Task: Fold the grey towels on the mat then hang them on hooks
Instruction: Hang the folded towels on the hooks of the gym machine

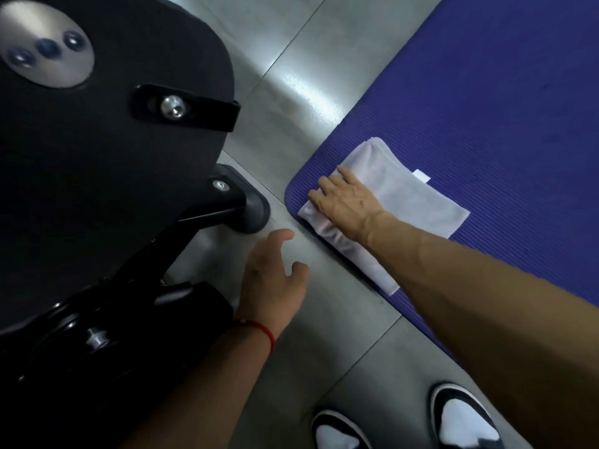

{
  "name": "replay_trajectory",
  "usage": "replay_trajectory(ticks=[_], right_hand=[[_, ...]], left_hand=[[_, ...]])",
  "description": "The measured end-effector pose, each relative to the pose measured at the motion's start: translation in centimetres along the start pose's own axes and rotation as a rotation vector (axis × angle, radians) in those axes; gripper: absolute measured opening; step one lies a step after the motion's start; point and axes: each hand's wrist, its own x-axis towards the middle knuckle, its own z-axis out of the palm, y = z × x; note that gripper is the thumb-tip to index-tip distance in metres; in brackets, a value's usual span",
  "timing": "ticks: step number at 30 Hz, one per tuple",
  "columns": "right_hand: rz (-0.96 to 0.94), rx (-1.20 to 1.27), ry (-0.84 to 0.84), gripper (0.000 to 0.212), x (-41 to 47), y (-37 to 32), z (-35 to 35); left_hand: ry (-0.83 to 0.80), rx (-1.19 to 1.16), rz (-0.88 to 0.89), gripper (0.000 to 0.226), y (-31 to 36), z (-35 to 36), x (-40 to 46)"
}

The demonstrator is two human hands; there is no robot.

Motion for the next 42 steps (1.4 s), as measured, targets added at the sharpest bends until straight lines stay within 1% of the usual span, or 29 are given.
replay_trajectory(ticks=[2, 4, 8, 9, 11, 12, 13, 16, 17, 19, 22, 24, 25, 27, 29, 32, 34, 36, 39, 42], right_hand=[[0.011, 0.064, 0.055, 0.020, -2.0, 0.4, -1.0], [0.022, 0.133, 0.043, 0.016, -4.9, 0.6, -2.7], [-0.106, 0.143, 0.089, 0.021, -11.7, 0.7, -8.0], [-0.143, 0.162, 0.060, 0.018, -13.4, 0.6, -9.6], [-0.218, 0.244, -0.044, 0.004, -17.0, 0.3, -12.7], [-0.240, 0.284, -0.074, 0.016, -18.9, 0.0, -14.4], [-0.252, 0.339, -0.082, 0.023, -20.8, -0.4, -16.3], [-0.224, 0.580, -0.077, 0.024, -26.5, -2.8, -22.1], [-0.224, 0.647, -0.061, 0.025, -28.2, -3.8, -23.6], [-0.200, 0.781, -0.066, 0.027, -31.1, -6.3, -25.9], [-0.132, 0.925, -0.060, 0.029, -34.8, -10.7, -27.2], [-0.123, 0.982, -0.016, 0.029, -37.0, -14.1, -27.6], [-0.142, 0.979, 0.031, 0.029, -38.0, -16.0, -27.9], [-0.191, 0.918, 0.157, 0.028, -39.8, -20.0, -28.5], [-0.225, 0.865, 0.265, 0.029, -41.6, -24.3, -29.9], [-0.279, 0.867, 0.364, 0.022, -44.0, -30.8, -32.9], [-0.344, 0.901, 0.347, 0.016, -45.3, -34.9, -34.9], [-0.377, 0.954, 0.276, 0.015, -46.1, -38.3, -36.8], [-0.450, 0.962, 0.146, 0.006, -46.7, -42.5, -38.8], [-0.558, 0.968, 0.083, 0.005, -46.5, -45.6, -40.3]], left_hand=[[-0.017, -0.015, -0.036, 0.049, 0.2, 0.2, -1.8], [-0.031, -0.034, -0.058, 0.048, 1.2, 0.1, -4.1], [-0.093, -0.043, -0.101, 0.047, 5.2, -1.3, -10.5], [-0.111, -0.058, -0.092, 0.048, 6.4, -1.8, -12.2], [-0.124, -0.100, -0.032, 0.049, 8.9, -3.4, -15.8], [-0.123, -0.109, 0.009, 0.051, 10.0, -4.4, -17.5], [-0.128, -0.111, 0.036, 0.054, 10.9, -5.5, -19.1], [-0.206, -0.120, 0.083, 0.057, 12.8, -8.9, -24.0], [-0.217, -0.120, 0.104, 0.052, 13.0, -9.9, -25.5], [-0.186, -0.104, 0.145, 0.037, 12.8, -11.8, -28.3], [-0.159, -0.136, 0.109, 0.022, 11.4, -14.4, -32.9], [-0.152, -0.230, 0.038, 0.020, 9.5, -15.6, -36.2], [-0.142, -0.295, 0.001, 0.021, 8.4, -16.0, -38.1], [-0.090, -0.441, -0.038, 0.026, 6.3, -17.2, -42.1], [-0.025, -0.560, -0.048, 0.036, 4.4, -18.9, -46.4], [0.054, -0.667, -0.008, 0.053, 1.9, -22.2, -53.2], [0.087, -0.697, 0.028, 0.053, -0.2, -24.5, -57.6], [0.109, -0.694, 0.059, 0.048, -2.7, -26.5, -61.2], [0.114, -0.731, 0.031, 0.042, -6.1, -28.9, -65.4], [0.100, -0.804, 0.026, 0.039, -8.5, -31.0, -67.6]])
